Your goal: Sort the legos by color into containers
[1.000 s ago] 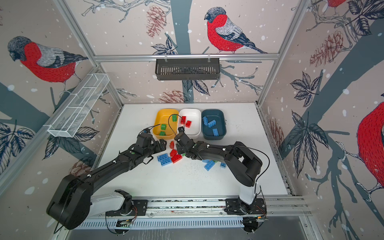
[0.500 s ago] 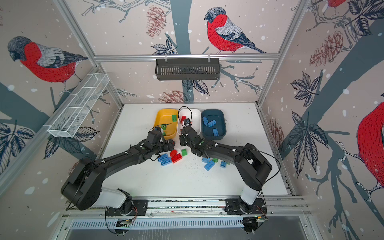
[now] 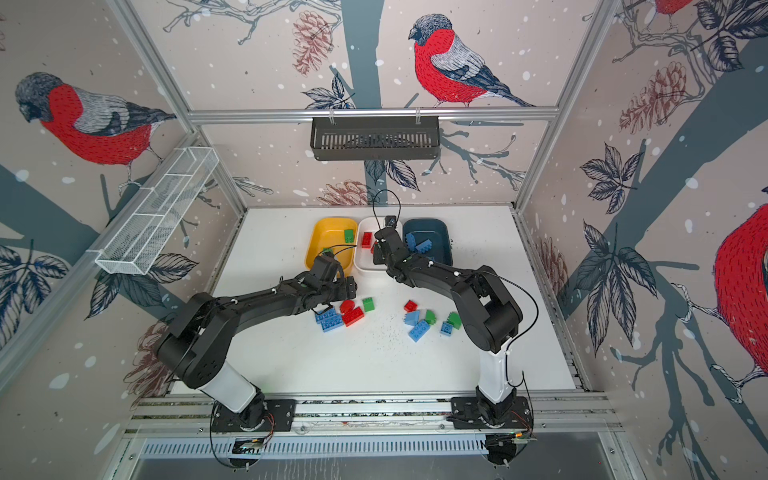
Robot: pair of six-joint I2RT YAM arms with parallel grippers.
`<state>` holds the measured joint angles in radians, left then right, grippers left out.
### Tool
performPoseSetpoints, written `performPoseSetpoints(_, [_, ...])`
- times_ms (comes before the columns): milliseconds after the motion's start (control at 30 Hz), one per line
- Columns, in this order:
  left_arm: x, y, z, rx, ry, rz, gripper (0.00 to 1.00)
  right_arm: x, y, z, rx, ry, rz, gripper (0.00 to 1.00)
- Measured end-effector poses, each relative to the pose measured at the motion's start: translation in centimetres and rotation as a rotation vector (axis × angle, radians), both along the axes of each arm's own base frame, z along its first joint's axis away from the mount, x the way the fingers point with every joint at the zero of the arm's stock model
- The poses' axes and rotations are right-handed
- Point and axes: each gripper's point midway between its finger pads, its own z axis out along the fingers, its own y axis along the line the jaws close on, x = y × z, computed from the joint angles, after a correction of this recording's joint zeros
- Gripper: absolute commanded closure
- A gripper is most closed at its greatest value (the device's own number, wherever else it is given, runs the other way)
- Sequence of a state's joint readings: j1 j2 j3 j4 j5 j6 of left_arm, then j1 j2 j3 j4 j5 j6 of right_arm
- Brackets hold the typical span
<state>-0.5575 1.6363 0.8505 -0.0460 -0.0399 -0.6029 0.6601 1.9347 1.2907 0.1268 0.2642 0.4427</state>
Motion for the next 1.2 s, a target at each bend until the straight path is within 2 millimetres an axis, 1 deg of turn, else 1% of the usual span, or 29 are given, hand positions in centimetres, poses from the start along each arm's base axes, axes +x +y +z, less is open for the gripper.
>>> performPoseSetpoints(67, [0.1,0.2,-0.3,0.016,0.009,0.007,0.12,1.0,-0.4,-0.4,-0.003,0.003,-0.013,0.65])
performPoseSetpoints(167, [0.2,0.2,-0.7,0.026,0.020,0.017,0.15,2.3,-0.5,-0.7,-0.018,0.004,-0.010,0.44])
performPoseSetpoints(200, [0.4,0.2,-0.8,0.028,0.022,0.024,0.16,2.5,-0.3,-0.7,-0.018,0.007,-0.002,0.39])
performPoseSetpoints(267, [0.5,0.2,-1.1,0.034,0.025,0.031,0.19,2.5,-0.1,-0.4,-0.029,0.000,0.015,0.35])
performPoseSetpoints(300, [0.6,0.3,-1.3,0.039,0.028,0.033,0.21,2.2,0.2,0.0,-0.021,-0.003,0.030,0.33])
performPoseSetpoints(400, [0.7,0.2,-1.5,0.044,0.032,0.037,0.29,0.2,0.9,1.3,-0.017,-0.024,0.097,0.28])
performPoseSetpoints(500, [0.9,-0.1,-1.5,0.042,0.033,0.038,0.40,-1.7,1.7,2.9,-0.002,-0.056,0.169,0.25])
performPoseSetpoints(600, [0.9,-0.3,-1.6,0.044,0.034,0.033,0.51,-3.7,1.7,3.9,0.013,-0.075,0.212,0.20])
performPoseSetpoints(633, [0.8,-0.4,-1.7,0.045,0.035,0.032,0.54,-4.3,1.6,4.3,0.017,-0.083,0.218,0.17])
performPoseSetpoints(667, [0.8,-0.5,-1.7,0.045,0.035,0.029,0.57,-5.0,1.4,4.6,0.024,-0.090,0.228,0.02])
performPoseSetpoints(700, [0.7,-0.6,-1.7,0.045,0.035,0.026,0.60,-5.8,1.2,4.9,0.029,-0.096,0.236,0.00])
performPoseSetpoints(833, [0.5,-0.8,-1.6,0.047,0.033,0.021,0.67,-8.6,0.7,6.3,0.064,-0.131,0.269,0.01])
performPoseSetpoints(933, [0.4,-1.0,-1.0,0.050,0.019,0.023,0.73,-10.1,-0.7,6.3,0.074,-0.142,0.264,0.01])
performPoseSetpoints(967, [0.4,-1.0,-0.8,0.048,0.013,0.025,0.74,-10.5,-1.3,5.9,0.074,-0.142,0.259,0.00])
performPoseSetpoints(1100, [0.1,-1.0,0.0,0.052,-0.007,0.028,0.80,-12.3,-3.5,3.3,0.051,-0.103,0.230,0.00])
performPoseSetpoints(1200, [-0.1,-0.9,1.0,0.042,-0.026,0.032,0.82,-12.8,-4.8,2.6,0.039,-0.095,0.190,0.01])
